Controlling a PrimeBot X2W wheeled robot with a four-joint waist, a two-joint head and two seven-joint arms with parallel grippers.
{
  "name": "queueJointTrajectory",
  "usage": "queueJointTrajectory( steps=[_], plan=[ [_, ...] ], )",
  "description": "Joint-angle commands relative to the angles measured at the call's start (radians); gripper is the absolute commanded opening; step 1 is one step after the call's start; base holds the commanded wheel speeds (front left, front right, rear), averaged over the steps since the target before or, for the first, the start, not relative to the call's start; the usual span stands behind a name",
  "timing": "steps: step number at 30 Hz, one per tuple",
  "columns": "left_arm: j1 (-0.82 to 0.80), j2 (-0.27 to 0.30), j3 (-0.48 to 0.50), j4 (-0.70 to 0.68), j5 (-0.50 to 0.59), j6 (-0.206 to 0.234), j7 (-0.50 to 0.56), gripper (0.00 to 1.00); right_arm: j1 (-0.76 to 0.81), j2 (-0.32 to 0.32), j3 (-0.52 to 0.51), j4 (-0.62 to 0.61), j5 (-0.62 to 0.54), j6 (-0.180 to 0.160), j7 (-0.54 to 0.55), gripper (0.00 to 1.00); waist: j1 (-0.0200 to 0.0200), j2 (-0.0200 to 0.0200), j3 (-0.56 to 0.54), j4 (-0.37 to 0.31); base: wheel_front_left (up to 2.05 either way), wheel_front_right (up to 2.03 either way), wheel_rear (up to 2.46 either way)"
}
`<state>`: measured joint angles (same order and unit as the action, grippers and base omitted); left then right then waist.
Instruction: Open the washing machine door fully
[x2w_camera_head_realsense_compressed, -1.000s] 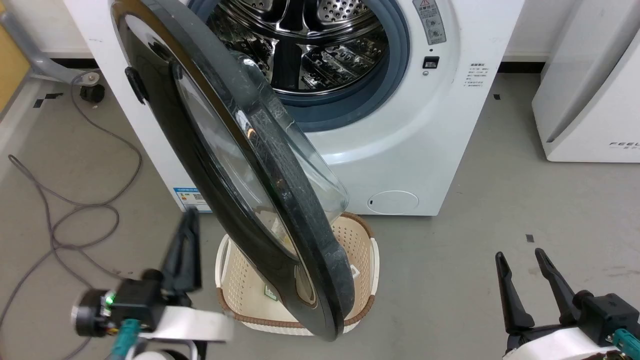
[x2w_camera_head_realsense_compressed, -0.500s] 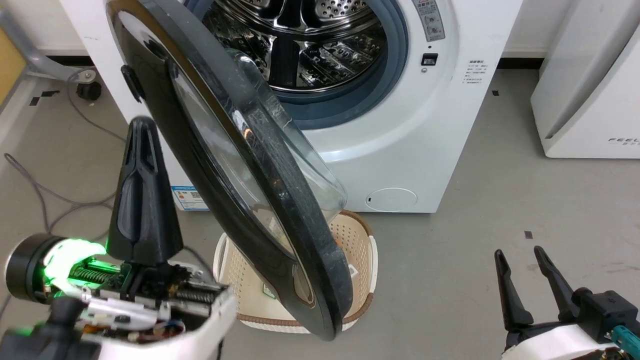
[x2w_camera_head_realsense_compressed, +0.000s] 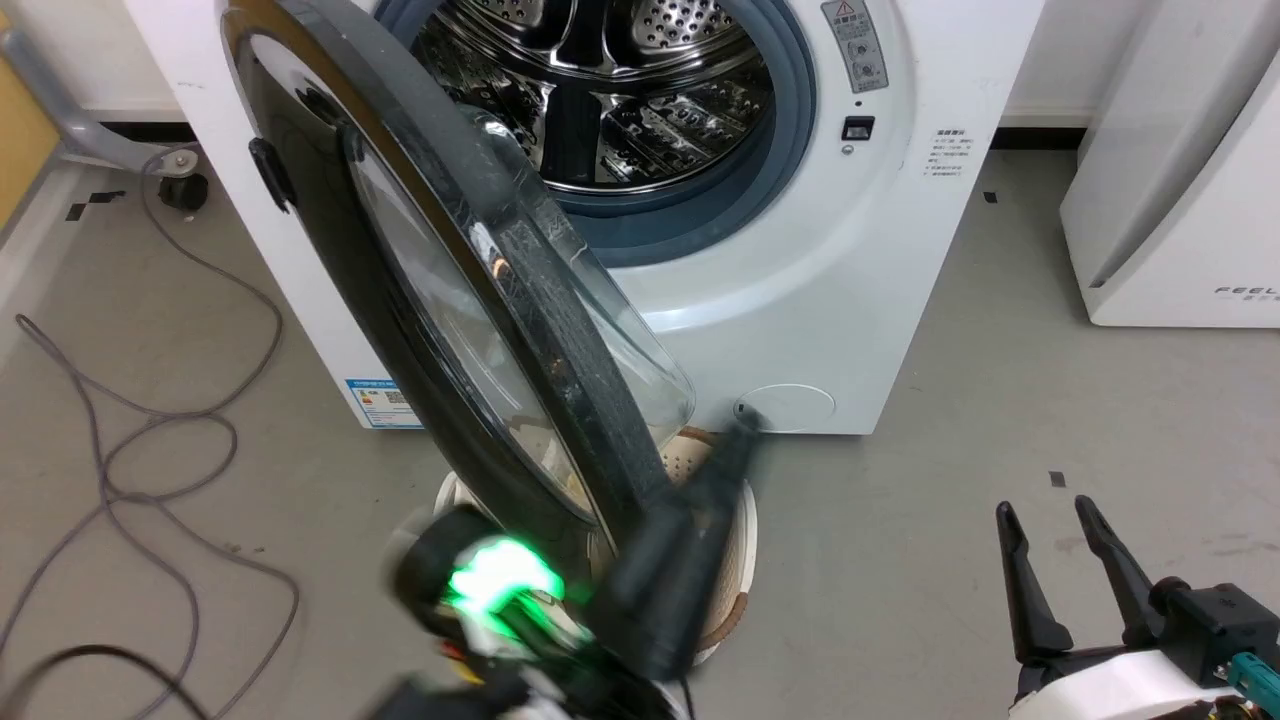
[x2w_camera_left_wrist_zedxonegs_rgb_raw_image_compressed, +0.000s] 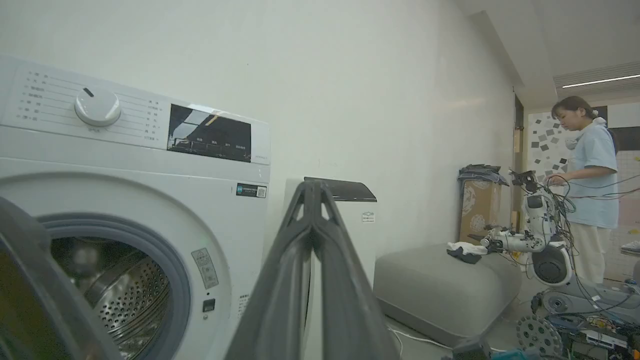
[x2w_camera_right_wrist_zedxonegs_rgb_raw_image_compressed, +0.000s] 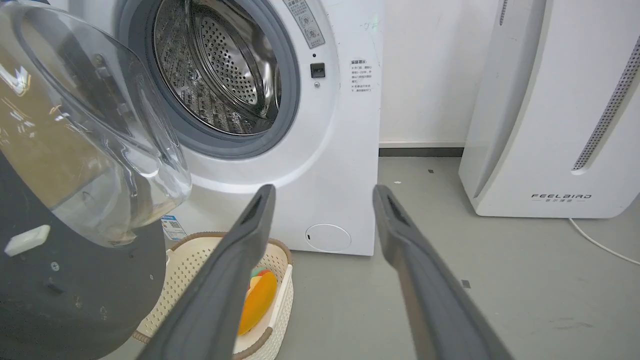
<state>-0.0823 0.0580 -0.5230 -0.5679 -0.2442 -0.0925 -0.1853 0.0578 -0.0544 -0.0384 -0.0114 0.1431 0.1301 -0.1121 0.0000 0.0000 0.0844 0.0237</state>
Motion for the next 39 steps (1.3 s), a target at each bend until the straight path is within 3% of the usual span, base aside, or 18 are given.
queueJointTrajectory(
  steps=[1, 7, 13, 19, 28, 39],
  plan=[
    [0.017, 0.011, -0.021, 0.016, -0.008, -0.006, 0.018, 0.00, -0.002, 0.004, -0.003, 0.000, -0.002, 0.001, -0.001, 1.00, 0.0000, 0.0000, -0.001, 0.002, 0.00, 0.00, 0.00],
    [0.060, 0.050, -0.137, 0.142, -0.048, -0.020, 0.160, 0.00, 0.007, 0.004, -0.010, -0.003, -0.003, 0.001, 0.005, 1.00, 0.0000, 0.0000, -0.010, 0.005, 0.00, 0.00, 0.00],
    [0.056, 0.061, -0.189, 0.292, -0.049, -0.020, 0.253, 0.00, 0.013, 0.004, -0.007, -0.004, 0.000, 0.001, 0.012, 1.00, 0.0000, 0.0000, -0.016, 0.002, 0.00, 0.00, 0.00],
    [-0.021, 0.031, -0.182, 0.422, -0.018, 0.013, 0.247, 0.00, 0.016, 0.004, -0.005, -0.004, 0.005, 0.001, 0.014, 1.00, 0.0000, 0.0000, -0.015, -0.002, 0.00, 0.00, 0.00],
    [-0.119, 0.003, -0.134, 0.565, -0.013, 0.109, 0.212, 0.00, 0.010, 0.004, 0.003, 0.000, 0.011, 0.001, 0.009, 1.00, 0.0000, 0.0000, -0.001, -0.009, 0.00, 0.00, 0.00],
    [-0.098, 0.001, -0.120, 0.561, -0.031, 0.162, 0.218, 0.00, -0.006, 0.004, 0.005, 0.018, 0.017, 0.001, 0.004, 1.00, 0.0000, 0.0000, 0.006, -0.003, 0.00, 0.00, 0.00]
  ],
)
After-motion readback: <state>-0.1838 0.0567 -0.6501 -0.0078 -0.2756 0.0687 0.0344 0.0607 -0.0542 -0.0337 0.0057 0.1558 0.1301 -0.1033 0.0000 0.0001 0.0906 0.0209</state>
